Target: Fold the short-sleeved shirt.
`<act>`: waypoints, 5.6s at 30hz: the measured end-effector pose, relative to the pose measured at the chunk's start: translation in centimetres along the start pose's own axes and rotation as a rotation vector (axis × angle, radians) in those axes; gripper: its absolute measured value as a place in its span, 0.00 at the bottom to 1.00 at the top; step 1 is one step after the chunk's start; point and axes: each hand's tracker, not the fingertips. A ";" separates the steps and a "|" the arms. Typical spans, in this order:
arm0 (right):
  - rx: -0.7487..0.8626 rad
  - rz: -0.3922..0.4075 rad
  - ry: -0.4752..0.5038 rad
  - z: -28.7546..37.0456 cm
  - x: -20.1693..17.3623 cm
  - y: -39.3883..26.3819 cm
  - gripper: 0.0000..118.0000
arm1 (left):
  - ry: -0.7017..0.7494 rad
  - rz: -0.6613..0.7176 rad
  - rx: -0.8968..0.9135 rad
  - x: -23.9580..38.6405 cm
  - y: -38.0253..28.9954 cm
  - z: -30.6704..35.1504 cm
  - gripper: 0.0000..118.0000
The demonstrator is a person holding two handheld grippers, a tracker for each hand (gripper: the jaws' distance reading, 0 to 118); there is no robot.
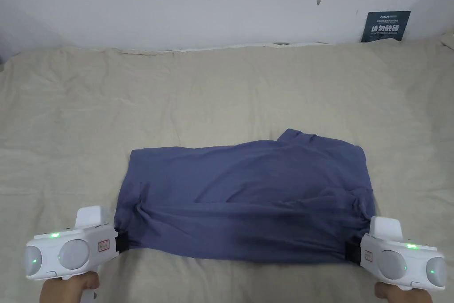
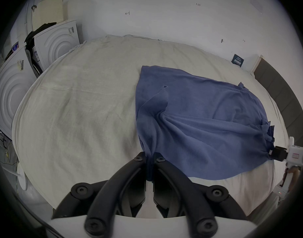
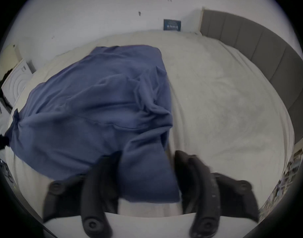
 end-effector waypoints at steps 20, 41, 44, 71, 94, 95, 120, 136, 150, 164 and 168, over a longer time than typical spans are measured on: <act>-0.061 -0.053 0.086 7.5 4.6 -11.9 0.09 | 0.038 0.028 -0.182 -3.3 -12.5 4.4 0.06; 0.574 -0.041 0.107 20.8 1.1 0.5 0.96 | -0.079 0.103 0.432 5.0 -0.7 14.9 0.98; 0.718 -0.010 0.072 23.6 0.0 2.0 0.95 | -0.064 0.045 0.596 6.6 0.9 16.8 0.97; 0.715 0.050 0.023 18.8 -0.9 5.8 0.01 | -0.086 0.045 0.027 0.9 11.9 -3.6 0.03; 0.375 -0.029 0.010 4.9 1.7 10.8 0.02 | 0.010 -0.041 0.035 1.4 8.9 -8.4 0.02; 0.350 -0.031 0.021 3.9 1.9 11.7 0.05 | -0.005 -0.034 0.067 1.5 8.9 -7.4 0.02; 0.209 0.028 0.114 -0.1 2.3 12.1 0.05 | -0.091 0.053 0.171 -0.9 6.6 0.0 0.02; 0.180 -0.094 0.219 12.5 6.4 -7.5 0.05 | -0.037 0.083 0.035 -5.4 -6.8 5.5 0.02; 0.111 -0.164 0.131 10.2 5.6 -9.4 0.27 | 0.017 0.117 0.031 -3.9 -9.3 5.9 0.38; 0.805 -0.018 0.015 25.7 -0.2 1.9 0.94 | -0.072 -0.009 0.760 6.2 1.1 19.0 0.99; 0.892 0.014 -0.011 27.3 -1.6 1.9 0.36 | -0.037 -0.092 0.889 8.5 0.5 20.7 0.38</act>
